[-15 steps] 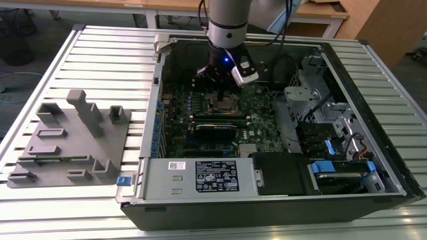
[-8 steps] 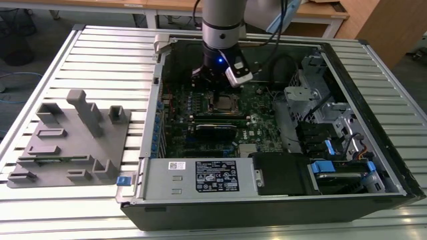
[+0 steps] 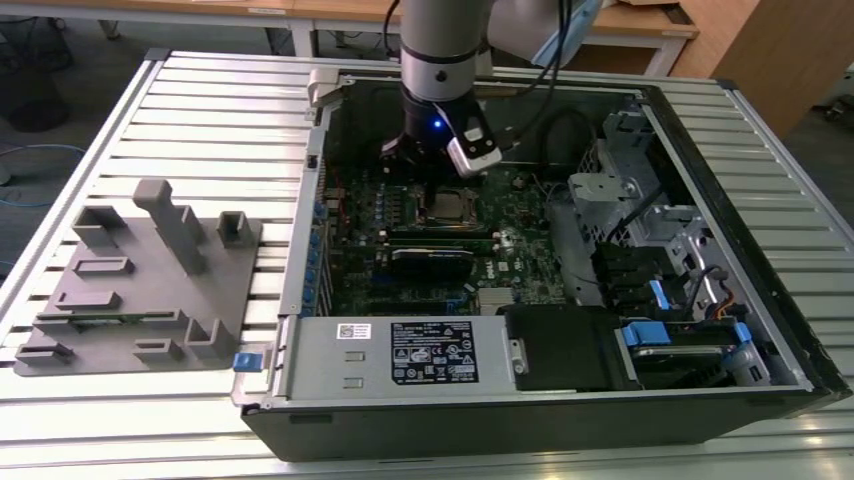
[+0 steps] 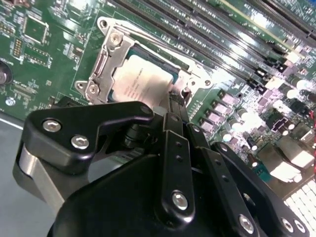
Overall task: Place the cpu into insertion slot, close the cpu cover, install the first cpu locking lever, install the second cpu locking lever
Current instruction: 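Close the cpu cover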
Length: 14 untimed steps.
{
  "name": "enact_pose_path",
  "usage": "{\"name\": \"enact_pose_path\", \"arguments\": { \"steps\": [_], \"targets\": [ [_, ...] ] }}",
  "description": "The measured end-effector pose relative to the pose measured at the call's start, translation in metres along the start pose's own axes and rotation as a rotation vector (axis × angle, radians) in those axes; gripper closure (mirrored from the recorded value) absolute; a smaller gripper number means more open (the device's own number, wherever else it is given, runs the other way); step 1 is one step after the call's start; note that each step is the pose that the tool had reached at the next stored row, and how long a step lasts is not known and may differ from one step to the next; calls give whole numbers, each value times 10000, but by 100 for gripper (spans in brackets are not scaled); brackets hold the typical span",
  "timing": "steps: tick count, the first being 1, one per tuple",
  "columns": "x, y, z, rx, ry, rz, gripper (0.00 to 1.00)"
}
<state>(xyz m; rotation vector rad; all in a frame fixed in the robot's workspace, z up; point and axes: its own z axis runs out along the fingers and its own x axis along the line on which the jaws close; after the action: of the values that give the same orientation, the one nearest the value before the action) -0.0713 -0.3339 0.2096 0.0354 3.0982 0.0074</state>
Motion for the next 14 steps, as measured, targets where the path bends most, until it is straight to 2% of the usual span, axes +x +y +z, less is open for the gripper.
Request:
{"name": "enact_pose_path", "arguments": {
  "steps": [14],
  "targets": [
    [43,-1,43,5,1,0,89]
  ]
}}
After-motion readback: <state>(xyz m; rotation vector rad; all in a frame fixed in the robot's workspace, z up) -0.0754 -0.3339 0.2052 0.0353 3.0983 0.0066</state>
